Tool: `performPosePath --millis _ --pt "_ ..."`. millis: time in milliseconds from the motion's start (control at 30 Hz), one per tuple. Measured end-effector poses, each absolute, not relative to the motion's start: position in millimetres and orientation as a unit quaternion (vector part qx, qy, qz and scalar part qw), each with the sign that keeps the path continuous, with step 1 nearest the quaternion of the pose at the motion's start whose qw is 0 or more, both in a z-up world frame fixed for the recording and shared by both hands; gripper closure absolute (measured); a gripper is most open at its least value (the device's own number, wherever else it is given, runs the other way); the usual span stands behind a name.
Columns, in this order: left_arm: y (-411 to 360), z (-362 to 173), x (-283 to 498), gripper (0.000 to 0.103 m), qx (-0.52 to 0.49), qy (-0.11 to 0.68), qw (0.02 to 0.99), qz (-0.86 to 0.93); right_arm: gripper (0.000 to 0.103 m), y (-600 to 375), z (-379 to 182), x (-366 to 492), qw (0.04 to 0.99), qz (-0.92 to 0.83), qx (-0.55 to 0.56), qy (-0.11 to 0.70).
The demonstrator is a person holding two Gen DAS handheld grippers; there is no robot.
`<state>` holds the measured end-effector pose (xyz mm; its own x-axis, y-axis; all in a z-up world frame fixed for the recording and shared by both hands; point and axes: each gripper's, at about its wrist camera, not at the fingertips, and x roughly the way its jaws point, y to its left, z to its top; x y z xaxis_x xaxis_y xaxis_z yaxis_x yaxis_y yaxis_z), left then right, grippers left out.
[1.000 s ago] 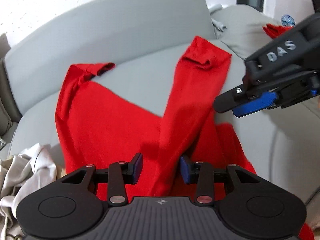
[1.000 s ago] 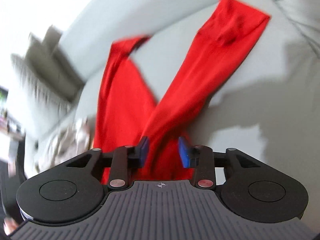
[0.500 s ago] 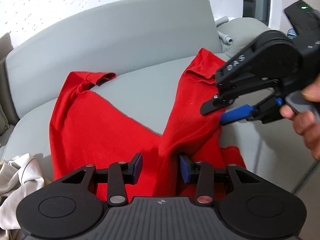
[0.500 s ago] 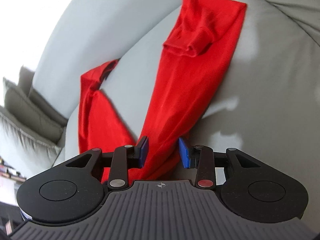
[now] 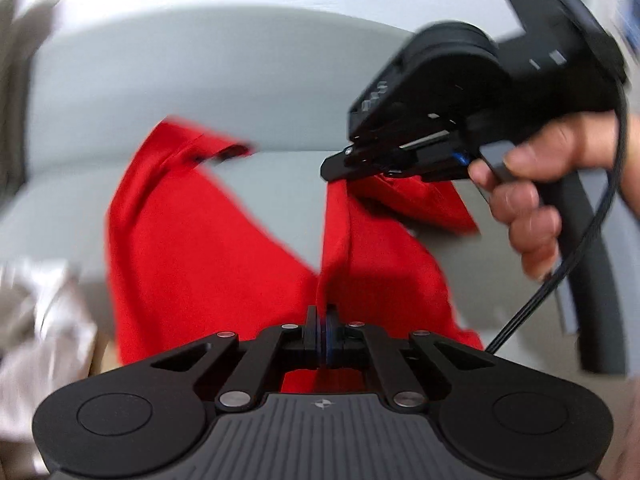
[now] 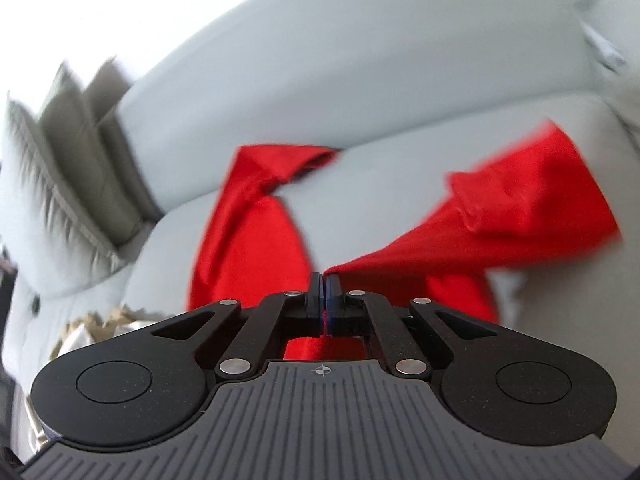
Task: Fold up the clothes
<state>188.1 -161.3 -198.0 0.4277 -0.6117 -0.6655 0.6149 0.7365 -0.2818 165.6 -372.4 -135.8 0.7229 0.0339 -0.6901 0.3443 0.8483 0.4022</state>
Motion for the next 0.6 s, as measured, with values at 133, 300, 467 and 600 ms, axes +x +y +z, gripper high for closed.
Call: performPosePath --millis 133,300,467,600 --pt "-125 -210 209 0.101 -0.068 0.425 0.852 -0.297 0.102 -333 -142 218 0.892 -0.05 0.216 0.395" --pt "-105 -220 215 0.101 -0.081 0.435 0.857 -0.264 0.102 -273 -162 273 0.883 -0.011 0.151 0.444" --pt "-98 -227 218 0.098 -0.097 0.439 0.86 -0.241 0.102 -242 -179 300 0.874 0.017 0.103 0.474" --pt "-86 -215 215 0.086 -0.117 0.409 0.88 -0.21 0.084 -240 -182 307 0.864 0.044 0.102 0.491"
